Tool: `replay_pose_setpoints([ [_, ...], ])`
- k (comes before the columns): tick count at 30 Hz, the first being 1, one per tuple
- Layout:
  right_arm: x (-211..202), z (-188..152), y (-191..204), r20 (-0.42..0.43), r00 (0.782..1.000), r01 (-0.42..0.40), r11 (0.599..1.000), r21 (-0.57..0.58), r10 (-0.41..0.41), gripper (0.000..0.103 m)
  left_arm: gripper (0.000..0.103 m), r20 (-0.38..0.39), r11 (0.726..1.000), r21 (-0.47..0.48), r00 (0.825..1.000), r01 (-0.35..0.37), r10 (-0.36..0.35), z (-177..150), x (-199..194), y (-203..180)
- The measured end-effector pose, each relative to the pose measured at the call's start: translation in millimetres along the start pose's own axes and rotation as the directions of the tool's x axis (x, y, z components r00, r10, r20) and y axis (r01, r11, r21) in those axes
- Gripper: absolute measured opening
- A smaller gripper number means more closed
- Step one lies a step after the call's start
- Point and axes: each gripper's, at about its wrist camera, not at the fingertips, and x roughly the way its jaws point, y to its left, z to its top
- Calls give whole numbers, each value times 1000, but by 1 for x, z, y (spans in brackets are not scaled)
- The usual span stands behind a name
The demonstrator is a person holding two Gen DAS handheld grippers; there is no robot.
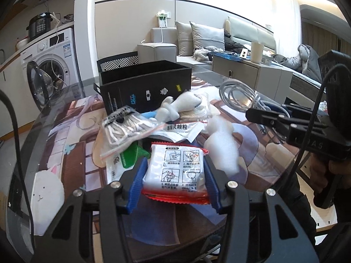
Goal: Organize soft objects
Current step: 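Grasp the white packet with red edge with the left tool while the right tool holds the cable, then lift and carry the packet with the left tool while the right tool carries the cable to the black box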
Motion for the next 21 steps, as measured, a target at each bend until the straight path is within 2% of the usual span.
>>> replay_pose_setpoints([
  [21,-7,5,7,36,999,-31,999,-13,31,35,50,59,998,-41,997,-47,50,13,-11,8],
])
